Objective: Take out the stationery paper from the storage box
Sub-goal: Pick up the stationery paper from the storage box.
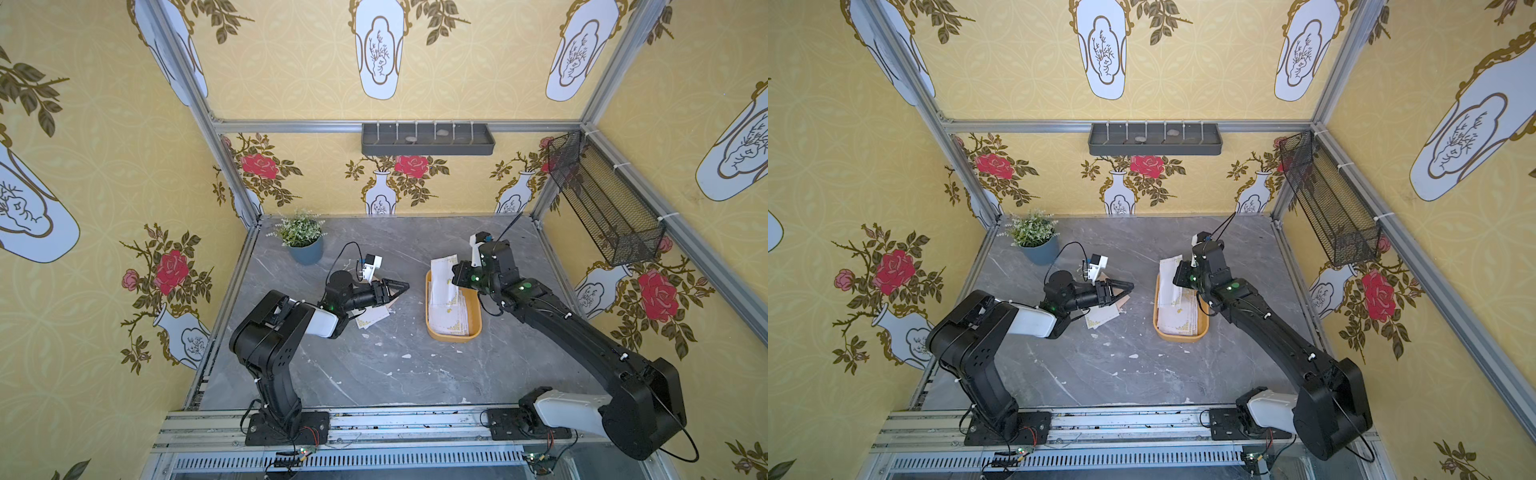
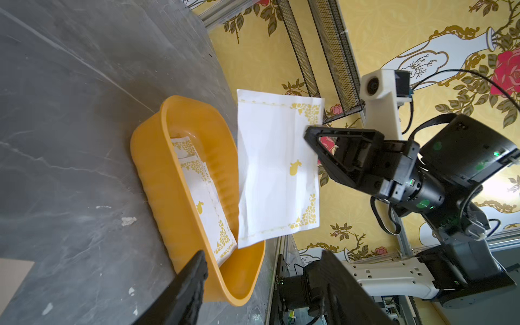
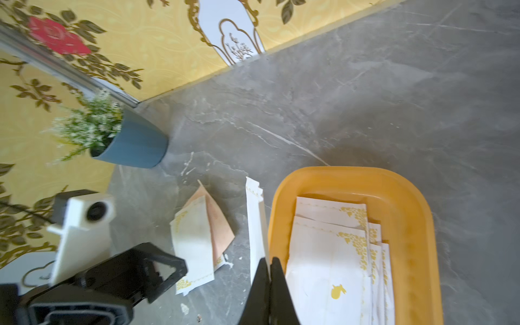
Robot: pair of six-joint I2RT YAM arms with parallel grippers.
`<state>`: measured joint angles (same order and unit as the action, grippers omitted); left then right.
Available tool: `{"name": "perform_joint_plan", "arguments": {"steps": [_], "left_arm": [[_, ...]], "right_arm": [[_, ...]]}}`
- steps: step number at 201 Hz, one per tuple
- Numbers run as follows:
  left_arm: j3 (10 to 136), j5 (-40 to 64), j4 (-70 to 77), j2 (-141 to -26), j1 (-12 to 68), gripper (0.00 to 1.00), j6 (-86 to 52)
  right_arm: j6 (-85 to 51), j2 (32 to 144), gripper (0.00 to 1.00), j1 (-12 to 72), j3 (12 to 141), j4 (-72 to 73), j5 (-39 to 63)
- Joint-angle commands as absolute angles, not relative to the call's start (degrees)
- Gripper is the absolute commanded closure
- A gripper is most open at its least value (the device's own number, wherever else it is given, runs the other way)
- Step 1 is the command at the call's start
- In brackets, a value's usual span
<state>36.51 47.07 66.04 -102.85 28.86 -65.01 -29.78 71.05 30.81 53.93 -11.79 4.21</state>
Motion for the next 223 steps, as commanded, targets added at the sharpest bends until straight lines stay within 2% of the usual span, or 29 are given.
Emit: {"name": "perform_joint_plan", "arguments": {"steps": [1, 125, 166, 204, 223], "left_arm": [[37.3, 48.0, 67.3, -103.5, 29.4, 0.35, -65.3], [41.5, 49.0, 67.3, -106.8, 33.0, 0.38, -66.0], [41.8, 49.3, 67.9, -107.4, 33.0, 0.53, -66.5], [41.9, 49.3, 67.9, -107.6, 33.1, 0.84, -66.7], [41.8, 49.1, 67.9, -107.7, 33.0, 0.92, -66.9]], "right_arm": [[-29.9, 69.3, 1.00, 30.8, 53.3, -5.9, 9.3], [-33.4, 72.2, 1.00, 31.6, 51.2, 3.6, 18.3], [-33.3, 73.0, 1.00, 31.8, 51.2, 3.8, 18.7], [-32.6, 73.3, 1.00, 31.8, 50.7, 3.2, 18.2], [-32.3, 73.6, 1.00, 31.7, 50.7, 2.6, 18.2]]}}
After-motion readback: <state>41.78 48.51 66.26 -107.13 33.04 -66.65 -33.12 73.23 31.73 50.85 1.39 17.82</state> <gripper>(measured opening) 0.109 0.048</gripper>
